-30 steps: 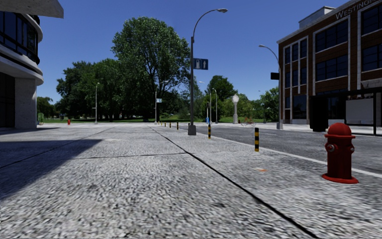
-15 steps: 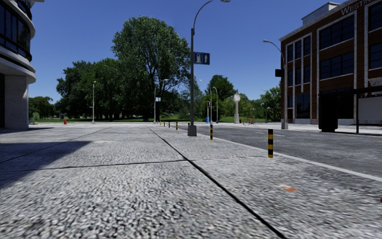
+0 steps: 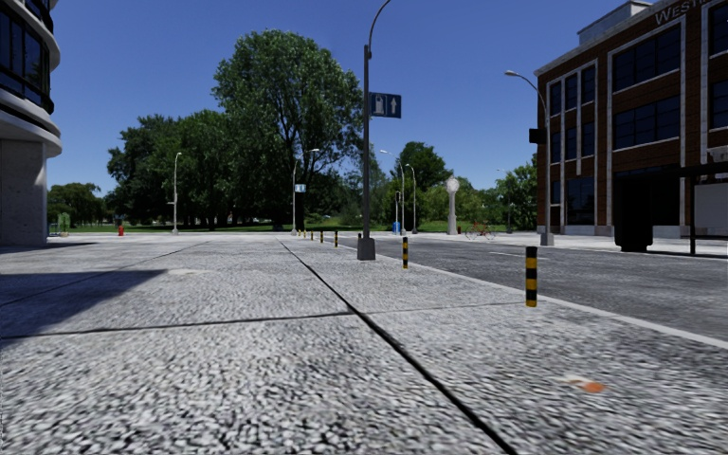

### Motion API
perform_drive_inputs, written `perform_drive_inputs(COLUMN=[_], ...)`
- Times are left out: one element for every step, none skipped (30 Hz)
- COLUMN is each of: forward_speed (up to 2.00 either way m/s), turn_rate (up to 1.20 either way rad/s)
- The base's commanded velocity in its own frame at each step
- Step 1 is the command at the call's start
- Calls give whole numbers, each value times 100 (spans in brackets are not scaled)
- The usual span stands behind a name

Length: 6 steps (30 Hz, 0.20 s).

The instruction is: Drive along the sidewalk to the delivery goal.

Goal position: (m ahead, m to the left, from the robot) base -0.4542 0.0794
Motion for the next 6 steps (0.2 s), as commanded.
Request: perform_drive_inputs(forward_speed=[0,0,0,0,0,0], turn_rate=[0,0,0,0,0,0])
